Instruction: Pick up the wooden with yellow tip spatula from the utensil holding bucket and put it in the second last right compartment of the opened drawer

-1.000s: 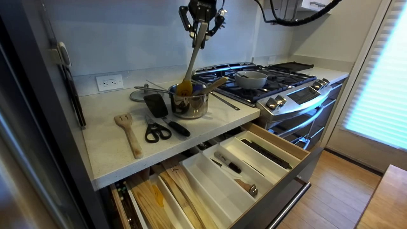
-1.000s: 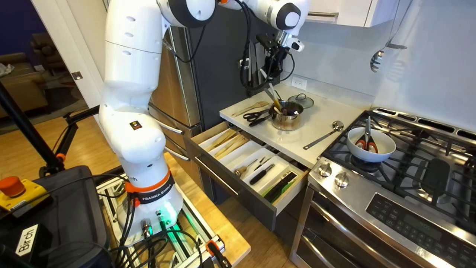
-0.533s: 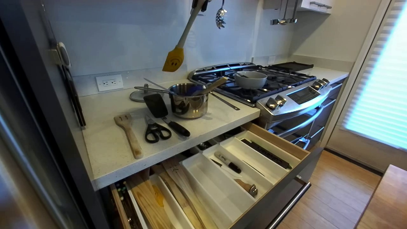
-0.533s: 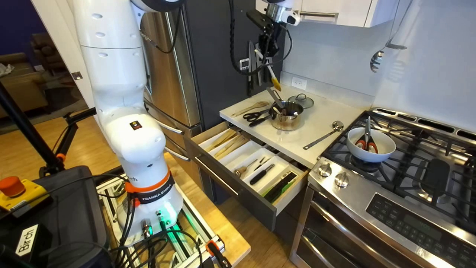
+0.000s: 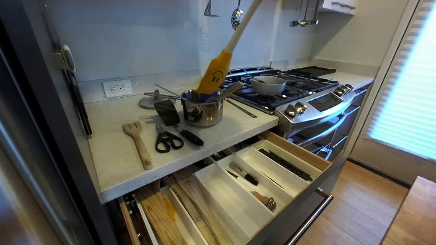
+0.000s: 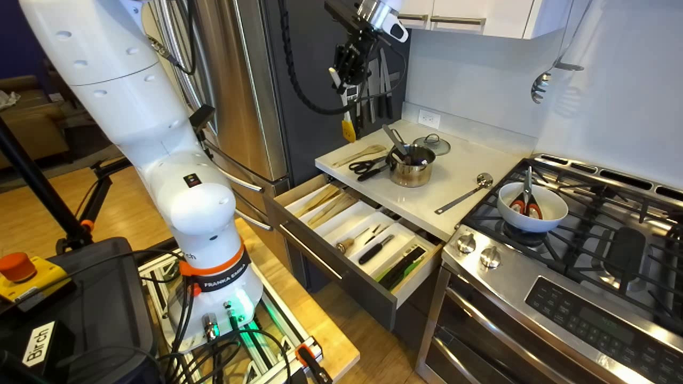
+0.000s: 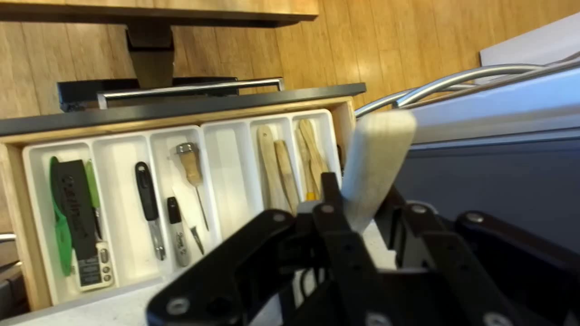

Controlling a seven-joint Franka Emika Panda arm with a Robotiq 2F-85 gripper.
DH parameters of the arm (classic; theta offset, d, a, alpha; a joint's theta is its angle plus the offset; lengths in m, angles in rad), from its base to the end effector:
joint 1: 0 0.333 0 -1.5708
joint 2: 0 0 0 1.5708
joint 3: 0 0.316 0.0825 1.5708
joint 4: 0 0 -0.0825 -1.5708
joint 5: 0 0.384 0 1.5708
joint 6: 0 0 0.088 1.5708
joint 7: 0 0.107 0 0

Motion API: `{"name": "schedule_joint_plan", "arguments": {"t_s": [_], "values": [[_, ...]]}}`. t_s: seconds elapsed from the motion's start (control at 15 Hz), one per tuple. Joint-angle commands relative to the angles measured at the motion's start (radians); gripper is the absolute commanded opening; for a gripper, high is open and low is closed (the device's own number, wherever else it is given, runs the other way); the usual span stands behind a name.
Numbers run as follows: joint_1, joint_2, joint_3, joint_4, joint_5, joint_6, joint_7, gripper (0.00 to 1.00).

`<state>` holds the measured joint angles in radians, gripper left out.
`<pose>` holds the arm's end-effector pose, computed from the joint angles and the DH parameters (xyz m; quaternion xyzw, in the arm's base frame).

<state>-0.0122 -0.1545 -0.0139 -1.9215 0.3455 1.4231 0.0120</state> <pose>0.4746 0.0275 0.5405 -0.9702 0.0224 0.1674 0.1741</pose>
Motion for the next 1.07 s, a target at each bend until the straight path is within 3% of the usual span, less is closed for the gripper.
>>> {"name": "schedule_joint_plan", "arguments": {"t_s": [0.0, 0.27, 0.4, 0.6, 0.67, 0.73, 0.87, 0.93, 1.0], "values": [[-0.022, -0.114, -0.005, -0.228, -0.113, 0.109, -0.005, 0.06], [-0.039, -0.139, -0.010, -0.399, -0.209, 0.151, 0.013, 0.06], [-0.054, -0.136, -0.005, -0.466, -0.264, 0.252, 0.072, 0.06], [-0.062, -0.118, -0.008, -0.497, -0.276, 0.409, 0.149, 0.06], [-0.052, -0.097, -0.014, -0.467, -0.262, 0.347, 0.101, 0.06], [-0.052, -0.094, -0.014, -0.472, -0.262, 0.361, 0.105, 0.23], [-0.051, -0.092, -0.013, -0.469, -0.262, 0.360, 0.105, 0.23], [-0.051, -0.092, -0.013, -0.468, -0.262, 0.360, 0.105, 0.06], [-0.048, -0.090, -0.006, -0.476, -0.272, 0.405, 0.107, 0.06]]}}
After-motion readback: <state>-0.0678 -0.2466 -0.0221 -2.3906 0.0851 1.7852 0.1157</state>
